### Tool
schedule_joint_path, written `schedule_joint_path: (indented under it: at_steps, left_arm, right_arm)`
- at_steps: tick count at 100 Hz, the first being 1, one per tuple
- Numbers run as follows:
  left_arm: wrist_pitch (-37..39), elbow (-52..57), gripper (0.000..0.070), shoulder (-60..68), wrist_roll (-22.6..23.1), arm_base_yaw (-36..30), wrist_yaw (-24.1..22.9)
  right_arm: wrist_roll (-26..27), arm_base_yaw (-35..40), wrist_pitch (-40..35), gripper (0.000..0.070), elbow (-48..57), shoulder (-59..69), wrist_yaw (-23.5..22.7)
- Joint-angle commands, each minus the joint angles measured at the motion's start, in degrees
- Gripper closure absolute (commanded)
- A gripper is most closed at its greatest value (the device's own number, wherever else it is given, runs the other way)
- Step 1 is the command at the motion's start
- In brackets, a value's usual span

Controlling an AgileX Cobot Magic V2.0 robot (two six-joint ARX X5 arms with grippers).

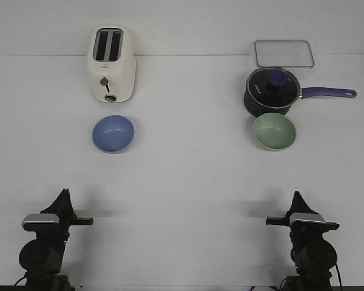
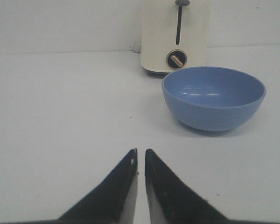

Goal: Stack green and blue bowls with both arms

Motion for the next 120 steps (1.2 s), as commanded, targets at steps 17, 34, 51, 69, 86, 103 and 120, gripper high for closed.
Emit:
schedule_joint_path:
  at_steps: [17,34,51,69,86,103,120]
  left_arm:
    - [0.57,-1.16,0.0688,-0.07,-0.13,0.09,0.09]
    - [0.59,-1.16,0.0688,-0.07,-0.11,0.09,0.09]
    - [0.57,-1.16,0.0688,-0.07,-0.11,0.09,0.09]
    - [0.59,-1.16,0.0688,-0.07,-0.11,0.09,0.09]
    - [0.57,-1.16,0.0688,-0.07,-0.11,0.09,0.09]
    - [0.59,-1.16,0.0688,-0.07,-0.11,0.09,0.09]
    - [0.59,-1.16,0.0688,-0.07,-0.11,0.09,0.09]
  right_arm:
    - [-0.66,0.00,0.61,0.0691,-0.20,-0.04,0.02]
    - [-0.66,0.00,0.61,0.0691,-0.20,-0.04,0.02]
    - [-0.66,0.00,0.61,0.0691,-0.20,-0.04,0.02]
    - [-0.66,0.00,0.61,0.0691,-0.20,-0.04,0.02]
    - [-0.59,0.02,0.63,0.0691,-0.20,-0.04,-0.20]
    - [6.99,0.04,0.57,0.0691,-0.20,-0.04,-2.08]
    - [15.41,0.04,0.83,0.0691,-0.20,-0.04,-2.12]
